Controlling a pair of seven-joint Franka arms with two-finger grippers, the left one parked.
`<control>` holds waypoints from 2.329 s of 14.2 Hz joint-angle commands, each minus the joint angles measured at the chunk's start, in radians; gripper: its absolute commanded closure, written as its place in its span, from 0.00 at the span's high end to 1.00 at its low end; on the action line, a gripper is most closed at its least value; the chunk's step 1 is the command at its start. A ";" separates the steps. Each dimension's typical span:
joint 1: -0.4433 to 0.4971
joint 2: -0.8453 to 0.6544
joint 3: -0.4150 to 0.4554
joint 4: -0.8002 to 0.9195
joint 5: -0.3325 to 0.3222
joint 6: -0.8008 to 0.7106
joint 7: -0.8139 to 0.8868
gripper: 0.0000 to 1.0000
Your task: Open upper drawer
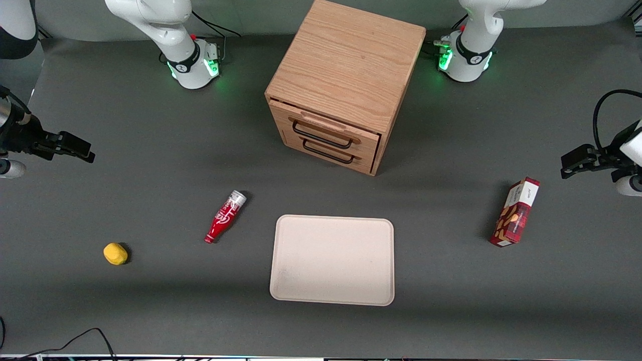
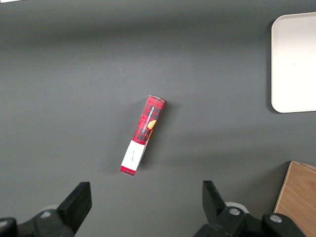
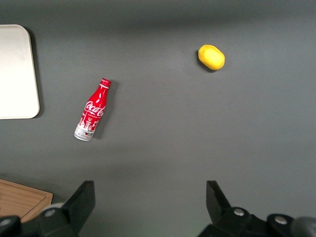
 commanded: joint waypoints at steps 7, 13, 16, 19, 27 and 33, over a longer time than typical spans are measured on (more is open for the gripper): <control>0.030 0.044 0.086 0.067 0.014 -0.007 -0.024 1.00; 0.022 0.248 0.457 0.176 0.064 0.013 -0.107 1.00; 0.030 0.331 0.626 0.193 0.077 0.121 -0.104 1.00; 0.059 0.399 0.713 0.181 0.049 0.191 -0.113 1.00; 0.168 0.565 0.737 0.147 -0.142 0.286 -0.364 1.00; 0.205 0.600 0.737 0.103 -0.212 0.364 -0.363 1.00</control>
